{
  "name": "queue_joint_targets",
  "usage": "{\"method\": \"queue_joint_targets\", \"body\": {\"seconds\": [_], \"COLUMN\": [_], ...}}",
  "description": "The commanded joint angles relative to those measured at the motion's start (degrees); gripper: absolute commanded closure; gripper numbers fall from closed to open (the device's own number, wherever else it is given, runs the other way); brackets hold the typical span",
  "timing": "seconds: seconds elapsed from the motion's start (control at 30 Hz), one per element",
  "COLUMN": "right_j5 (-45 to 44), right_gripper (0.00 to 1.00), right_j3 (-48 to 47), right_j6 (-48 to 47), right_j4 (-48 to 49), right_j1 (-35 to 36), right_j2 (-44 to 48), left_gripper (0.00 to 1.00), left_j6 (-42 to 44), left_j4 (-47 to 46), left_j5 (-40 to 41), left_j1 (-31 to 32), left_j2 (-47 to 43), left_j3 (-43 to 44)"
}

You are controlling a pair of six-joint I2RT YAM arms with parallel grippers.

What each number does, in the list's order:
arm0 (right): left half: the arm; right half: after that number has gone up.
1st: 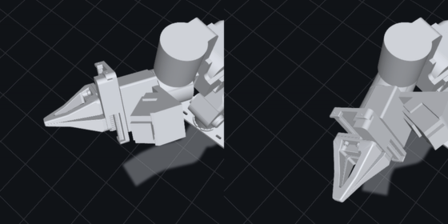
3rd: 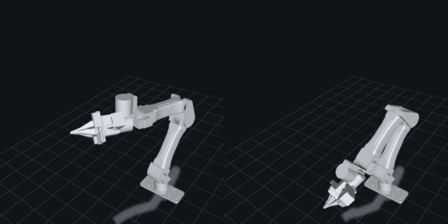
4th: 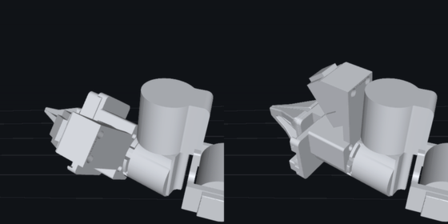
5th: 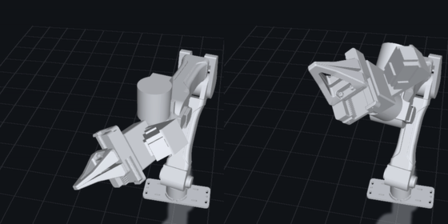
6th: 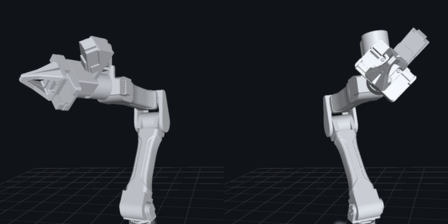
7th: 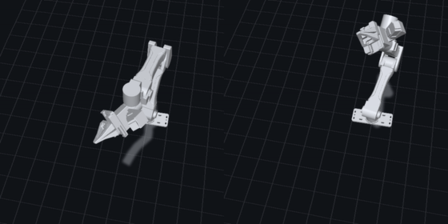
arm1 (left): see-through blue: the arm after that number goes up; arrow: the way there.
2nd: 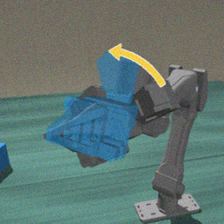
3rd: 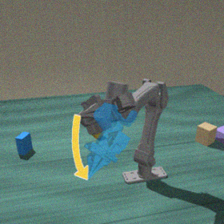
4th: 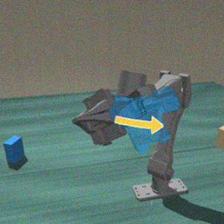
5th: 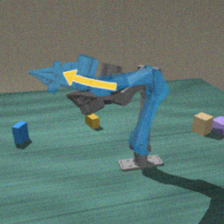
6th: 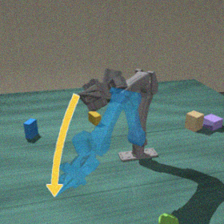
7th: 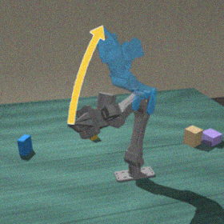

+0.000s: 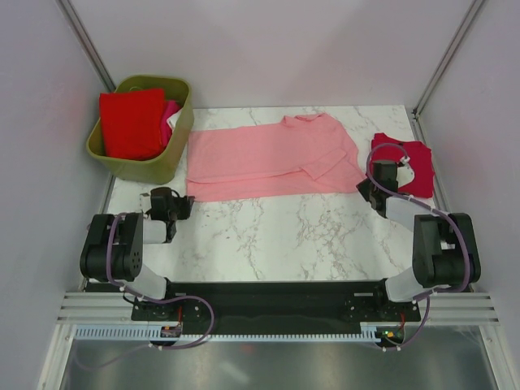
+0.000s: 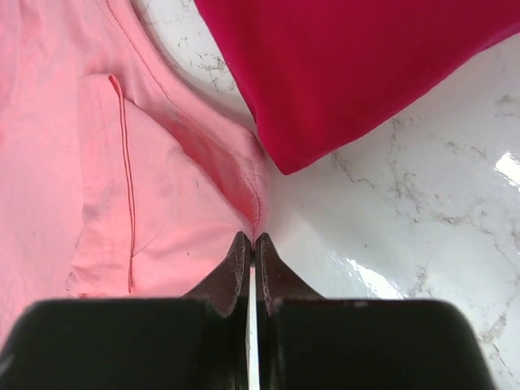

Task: Fold and stack the t-shirts
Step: Fold the tshirt

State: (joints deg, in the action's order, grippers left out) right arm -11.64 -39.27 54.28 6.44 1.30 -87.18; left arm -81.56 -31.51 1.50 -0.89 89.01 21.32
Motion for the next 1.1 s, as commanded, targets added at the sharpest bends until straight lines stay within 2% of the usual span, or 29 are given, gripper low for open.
{"method": "queue_joint_targets", "body": {"seconds": [0.0,0.17,0.37,0.43,0.53,0.77,1.07], "right_j5": [-3.56,-5.24,-4.36,-4.62,-4.36,-4.53,-1.9], "right_gripper": [1.0,1.0,1.0,1.0,1.0,1.0,1.0], "right_j3": [-3.17,-9.5,-25.49,-25.25,-19.11,-0.05,14.55], "right_j6": [-0.14,-0.23,-0.76,-0.32,0.47,1.44,3.02], "right_j4": [-4.32,-9.94,-18.47,-20.57,-20.76,-21.2,-27.79], "right_j1": [0.28,0.19,0.28,0.28,0.19,0.28,0.28], "right_j2": [3.76,7.63,8.34,9.73,13.77,25.9,44.71], "left_gripper": [0.98,0.98,0.98,0.98,0.98,0.98,0.98], "left_j6": [0.17,2.54,5.01,5.53,6.24,7.64,11.33], "left_j4": [2.57,12.59,27.1,29.38,30.45,28.69,33.87], "left_j5": [1.24,0.35,-1.23,-2.45,-2.29,-4.48,-2.55], "left_j1": [-0.25,-1.75,-2.89,-3.68,-4.3,-5.71,-6.06], "left_j2": [-1.29,-7.09,-14.12,-16.66,-19.31,-27.3,-42.68], "left_j3": [3.37,11.34,23.84,23.07,19.48,3.23,-10.32]}}
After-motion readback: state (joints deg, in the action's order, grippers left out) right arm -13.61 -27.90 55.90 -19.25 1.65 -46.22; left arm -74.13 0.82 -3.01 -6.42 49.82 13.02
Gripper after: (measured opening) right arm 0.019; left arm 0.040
